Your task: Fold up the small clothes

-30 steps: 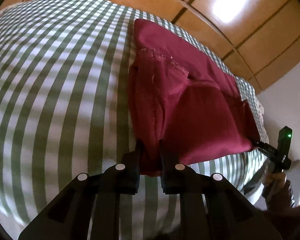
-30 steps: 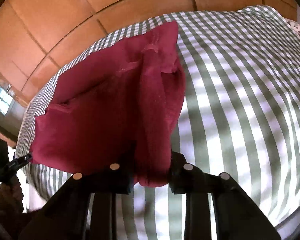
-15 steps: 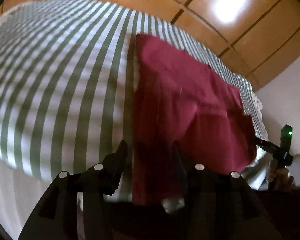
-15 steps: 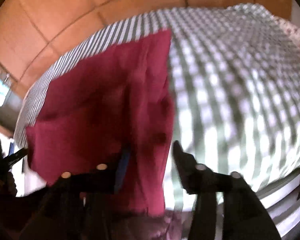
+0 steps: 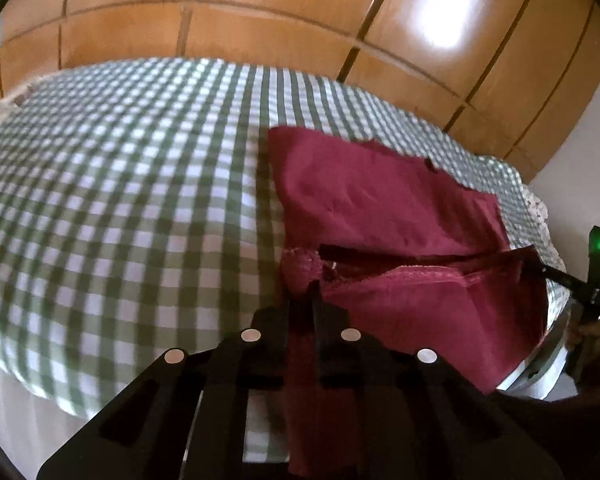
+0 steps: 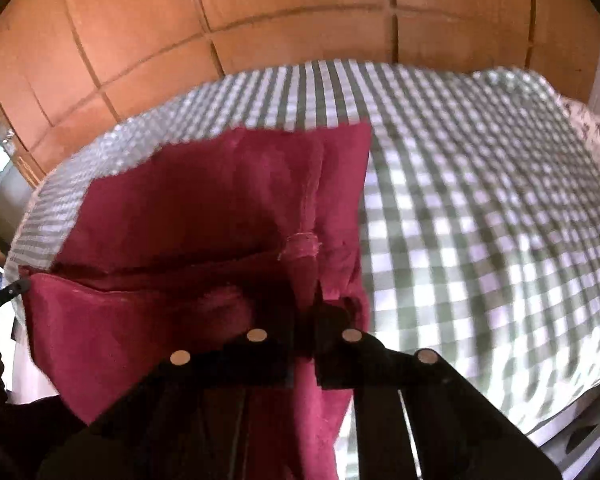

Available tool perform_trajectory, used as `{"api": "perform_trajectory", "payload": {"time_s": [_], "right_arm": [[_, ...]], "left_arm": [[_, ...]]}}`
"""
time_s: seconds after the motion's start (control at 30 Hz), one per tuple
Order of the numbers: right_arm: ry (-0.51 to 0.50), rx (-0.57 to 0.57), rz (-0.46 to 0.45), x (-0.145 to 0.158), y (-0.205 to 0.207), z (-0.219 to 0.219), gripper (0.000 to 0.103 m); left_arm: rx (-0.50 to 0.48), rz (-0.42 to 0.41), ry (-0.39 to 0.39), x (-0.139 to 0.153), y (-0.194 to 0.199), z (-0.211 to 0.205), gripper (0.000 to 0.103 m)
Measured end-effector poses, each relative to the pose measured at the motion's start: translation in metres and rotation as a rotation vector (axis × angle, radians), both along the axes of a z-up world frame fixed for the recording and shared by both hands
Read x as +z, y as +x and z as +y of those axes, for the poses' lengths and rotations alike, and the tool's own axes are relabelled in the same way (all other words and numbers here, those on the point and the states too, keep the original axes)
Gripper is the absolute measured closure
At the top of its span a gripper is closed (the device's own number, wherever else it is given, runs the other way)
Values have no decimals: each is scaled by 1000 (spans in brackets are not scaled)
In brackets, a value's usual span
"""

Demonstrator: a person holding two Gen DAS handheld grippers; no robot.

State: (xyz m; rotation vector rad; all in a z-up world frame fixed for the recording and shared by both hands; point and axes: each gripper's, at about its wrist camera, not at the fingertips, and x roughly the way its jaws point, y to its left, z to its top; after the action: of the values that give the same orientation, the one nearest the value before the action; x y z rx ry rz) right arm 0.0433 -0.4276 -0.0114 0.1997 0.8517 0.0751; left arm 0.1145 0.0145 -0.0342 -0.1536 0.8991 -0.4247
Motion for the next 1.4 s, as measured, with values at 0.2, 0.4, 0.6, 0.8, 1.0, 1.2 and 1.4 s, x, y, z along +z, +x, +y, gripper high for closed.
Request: {"api": "perform_trajectory", "payload": {"time_s": [0.2,0.4,0.6,0.8,1.0,1.2,1.4], "right_arm": [[73,-26,-119,46,14,-12,97],[105,-94,-123,48,83,-25,97],[85,-180,-69,26,157,-39,97],[15,-247,52,-30,207,-43,97],[-9,-267,70,-48,208,-45,79],[-7,-256,-58,-2,177,-32,56],[21,15,-69,2,172,60,52]], "left_arm": [[-4,-97,-4,34,13,-2,96],[2,-193,35,59,70,-18,96],[48,-144,40,49,148,-38,96],[105,-27,112,-1,208,-58,96],[136,64,172,-41,224,-63,94],[216,-58,143,1,190,-49,65],[56,-208,172,18,128,-89,65]]}}
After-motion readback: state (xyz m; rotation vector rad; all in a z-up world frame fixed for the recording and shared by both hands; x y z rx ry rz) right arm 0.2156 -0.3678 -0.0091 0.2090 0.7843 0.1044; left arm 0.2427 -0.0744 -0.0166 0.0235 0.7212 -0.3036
